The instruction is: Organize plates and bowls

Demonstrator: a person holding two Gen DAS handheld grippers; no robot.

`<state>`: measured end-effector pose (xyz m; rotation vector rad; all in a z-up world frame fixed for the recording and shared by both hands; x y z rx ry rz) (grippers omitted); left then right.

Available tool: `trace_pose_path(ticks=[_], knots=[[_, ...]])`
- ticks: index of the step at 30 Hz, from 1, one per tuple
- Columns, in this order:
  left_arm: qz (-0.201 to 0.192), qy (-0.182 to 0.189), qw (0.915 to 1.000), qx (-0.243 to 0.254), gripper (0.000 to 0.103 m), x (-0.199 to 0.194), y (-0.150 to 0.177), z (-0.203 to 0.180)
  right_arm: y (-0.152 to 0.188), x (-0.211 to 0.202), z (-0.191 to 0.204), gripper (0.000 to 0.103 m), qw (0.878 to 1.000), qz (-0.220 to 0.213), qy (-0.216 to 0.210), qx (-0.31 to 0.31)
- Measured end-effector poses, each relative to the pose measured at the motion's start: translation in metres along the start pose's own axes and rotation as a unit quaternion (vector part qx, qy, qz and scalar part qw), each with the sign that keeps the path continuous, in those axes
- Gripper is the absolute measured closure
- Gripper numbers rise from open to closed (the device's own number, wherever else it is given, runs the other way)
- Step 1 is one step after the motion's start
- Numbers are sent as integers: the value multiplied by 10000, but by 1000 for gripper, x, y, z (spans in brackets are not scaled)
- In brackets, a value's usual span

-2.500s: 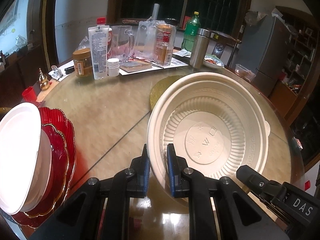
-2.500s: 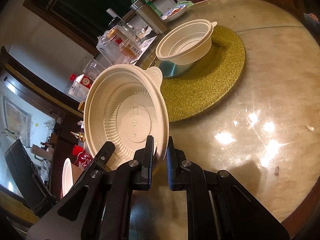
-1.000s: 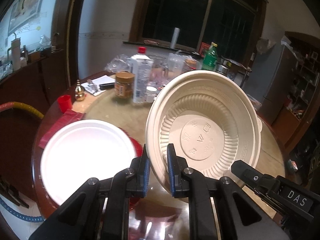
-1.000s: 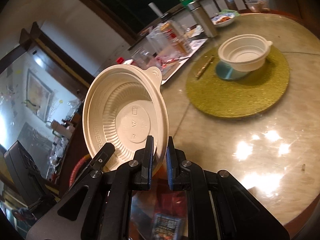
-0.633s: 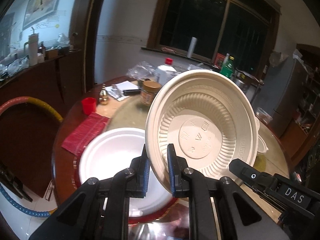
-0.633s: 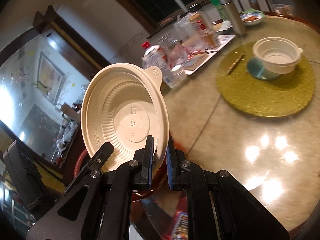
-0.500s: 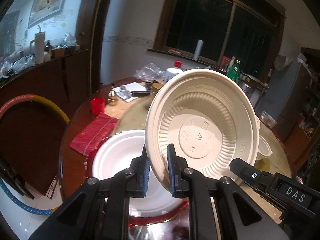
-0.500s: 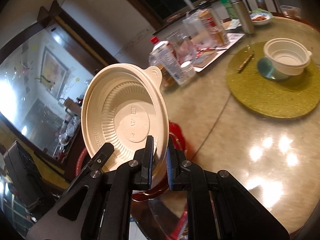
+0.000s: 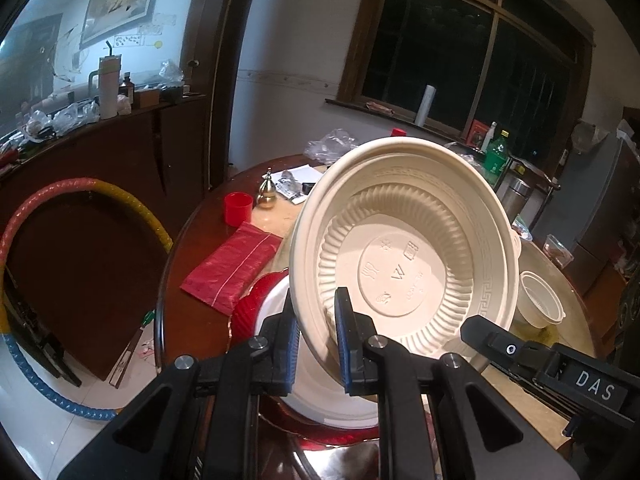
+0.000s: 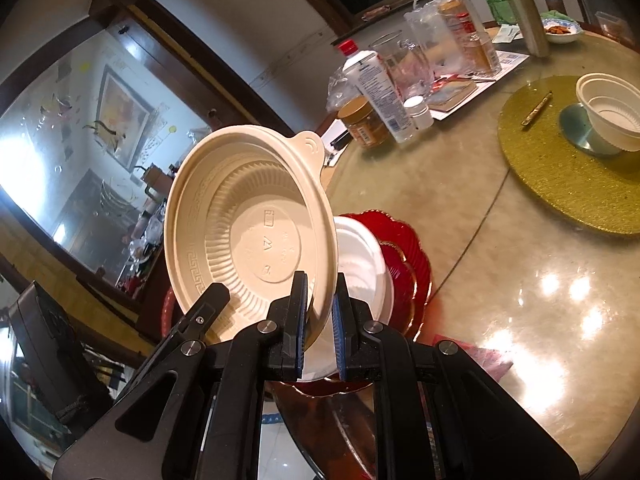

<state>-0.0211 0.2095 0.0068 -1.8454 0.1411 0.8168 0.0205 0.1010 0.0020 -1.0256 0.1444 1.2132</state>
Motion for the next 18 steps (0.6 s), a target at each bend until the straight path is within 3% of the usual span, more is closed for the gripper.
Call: trace_pose_path(ticks=[18], knots=[[214,29,9997,117,87,0,-3,14,3,13,19,92,9990,314,140,-284]])
Point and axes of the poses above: each gripper's, at about its wrist camera, not at the fingertips, and x roughly the way its jaws point, z to its left, y to its underside, the point moved 5 cm from there along x, roughly the way its jaws point, and after that the axes turned 1 degree about -y, right-handed, at the moved point
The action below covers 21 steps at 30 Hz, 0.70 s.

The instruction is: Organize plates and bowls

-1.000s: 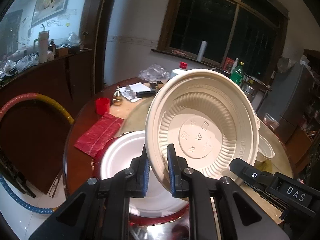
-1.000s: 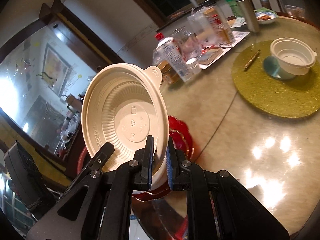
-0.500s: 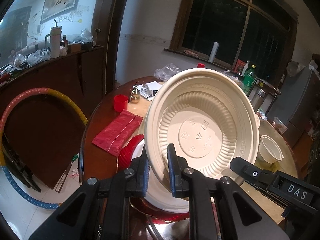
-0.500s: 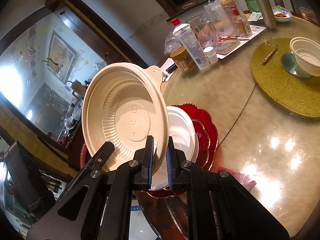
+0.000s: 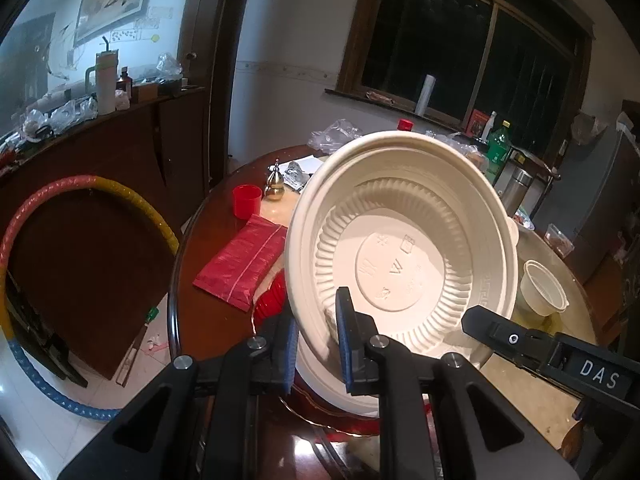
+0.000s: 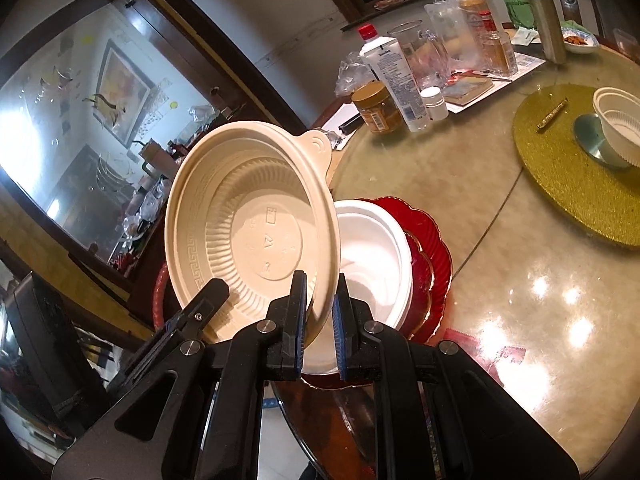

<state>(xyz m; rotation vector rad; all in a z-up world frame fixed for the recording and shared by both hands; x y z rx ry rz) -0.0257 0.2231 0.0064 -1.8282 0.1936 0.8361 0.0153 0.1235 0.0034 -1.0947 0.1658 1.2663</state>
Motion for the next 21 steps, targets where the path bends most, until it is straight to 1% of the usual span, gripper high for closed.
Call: trace_pose_path(ticks=[10,21], knots=[[457,-24,9989,-107,87,24,11,11,4,20,-11,91,9994,250,62,226],[627,-21,9980,-52,87,30,18,12,10,26,-17,92,9988,362,158,284]])
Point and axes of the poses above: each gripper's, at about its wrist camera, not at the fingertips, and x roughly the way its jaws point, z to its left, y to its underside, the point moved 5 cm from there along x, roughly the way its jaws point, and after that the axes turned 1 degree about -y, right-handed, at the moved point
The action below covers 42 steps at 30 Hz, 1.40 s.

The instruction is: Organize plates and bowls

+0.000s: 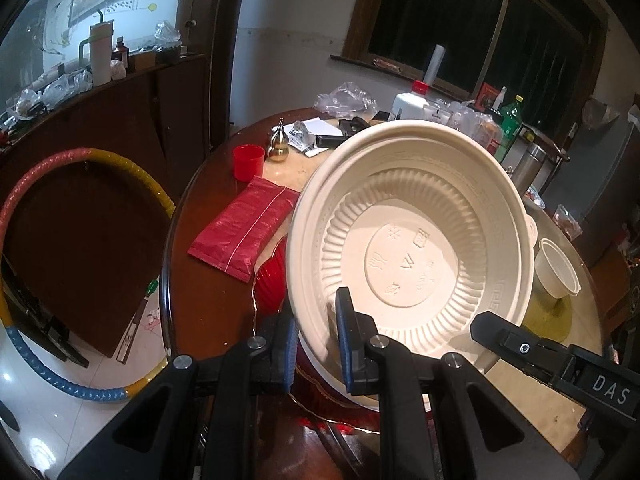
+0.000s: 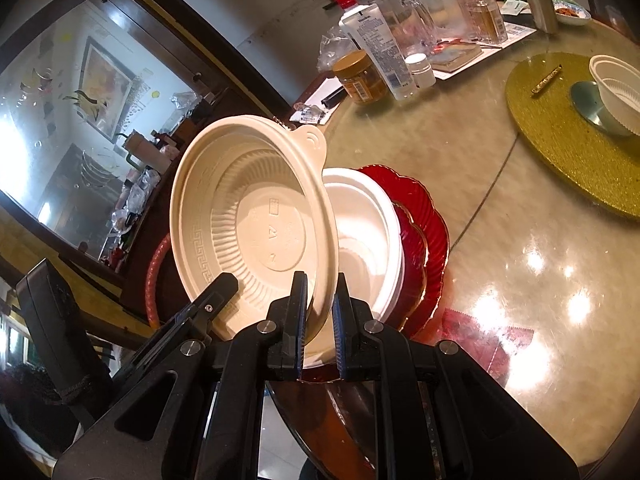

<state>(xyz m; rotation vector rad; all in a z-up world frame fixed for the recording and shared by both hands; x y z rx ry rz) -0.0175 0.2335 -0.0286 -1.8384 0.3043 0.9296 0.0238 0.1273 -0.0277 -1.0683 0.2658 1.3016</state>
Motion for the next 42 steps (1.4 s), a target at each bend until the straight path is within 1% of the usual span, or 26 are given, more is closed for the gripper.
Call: trace_pose_path(ticks=[21,31,42], knots=[[36,-44,10000,79,86,4,2,-2,3,2,-4,92,10000,46,43,21],[86,-79,9998,154,86,5,5,-2,9,2,-8,92,9999,111,15,44],[131,-100,9997,186,86,8,6,-2,7,4,-9,92,9999,157,-2,63]])
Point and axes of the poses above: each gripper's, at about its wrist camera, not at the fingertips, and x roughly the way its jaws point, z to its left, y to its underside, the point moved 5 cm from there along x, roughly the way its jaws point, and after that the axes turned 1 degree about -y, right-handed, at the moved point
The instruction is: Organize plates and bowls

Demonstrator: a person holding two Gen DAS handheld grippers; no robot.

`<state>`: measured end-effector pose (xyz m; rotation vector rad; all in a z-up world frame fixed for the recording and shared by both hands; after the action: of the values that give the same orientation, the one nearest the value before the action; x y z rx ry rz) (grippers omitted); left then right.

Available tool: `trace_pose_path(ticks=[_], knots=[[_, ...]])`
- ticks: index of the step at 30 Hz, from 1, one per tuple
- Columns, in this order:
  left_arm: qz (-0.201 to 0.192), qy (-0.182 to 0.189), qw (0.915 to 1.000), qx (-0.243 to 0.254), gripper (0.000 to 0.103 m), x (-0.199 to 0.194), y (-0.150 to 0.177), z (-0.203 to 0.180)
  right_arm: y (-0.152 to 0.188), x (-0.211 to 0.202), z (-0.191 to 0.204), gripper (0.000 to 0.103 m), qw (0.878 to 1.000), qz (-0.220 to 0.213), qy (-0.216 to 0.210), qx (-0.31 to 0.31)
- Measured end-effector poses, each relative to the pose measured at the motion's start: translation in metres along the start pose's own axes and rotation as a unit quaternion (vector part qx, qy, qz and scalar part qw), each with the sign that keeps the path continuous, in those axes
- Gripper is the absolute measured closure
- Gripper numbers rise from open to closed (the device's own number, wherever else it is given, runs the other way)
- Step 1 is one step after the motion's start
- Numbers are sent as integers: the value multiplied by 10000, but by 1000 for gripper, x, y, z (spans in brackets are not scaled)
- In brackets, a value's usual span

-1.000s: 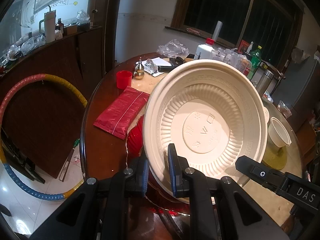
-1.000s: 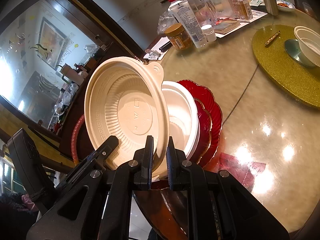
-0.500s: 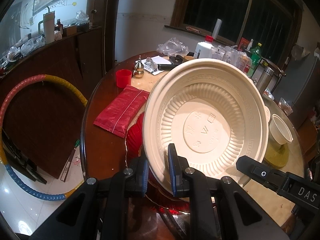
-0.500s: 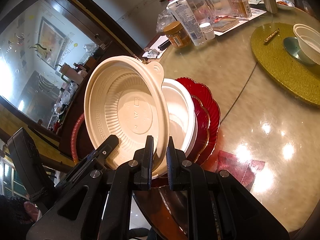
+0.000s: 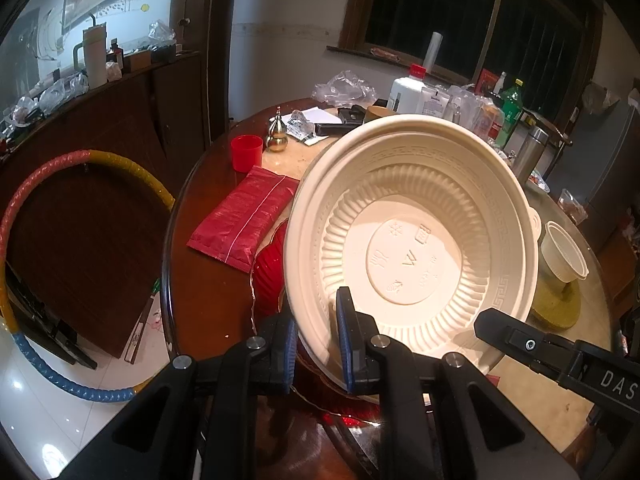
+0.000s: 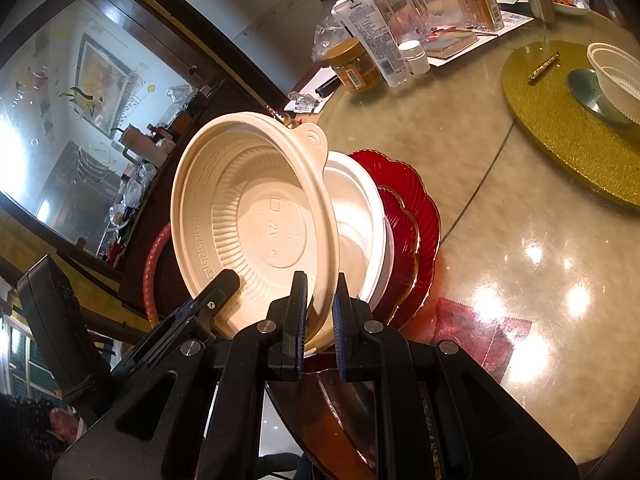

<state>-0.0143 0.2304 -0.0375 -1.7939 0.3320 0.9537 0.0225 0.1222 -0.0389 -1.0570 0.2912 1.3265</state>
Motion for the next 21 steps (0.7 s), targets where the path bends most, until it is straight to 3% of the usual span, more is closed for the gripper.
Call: trace_pose_path(ticks=[21], knots=[[448,259,9986,82,85,11,-1,2,1,-2,-4,92,9997,157,-140,145]])
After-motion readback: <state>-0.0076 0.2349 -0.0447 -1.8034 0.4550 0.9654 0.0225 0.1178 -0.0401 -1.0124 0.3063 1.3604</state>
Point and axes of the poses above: each gripper's, at about its wrist camera, not at the fingertips, and x roughly the way its jaws point, z to its left, y to its underside, the point moved 5 cm from there along x, roughly the way its jaws point, and after that the axes turned 1 degree about -y, right-handed, at the moved point
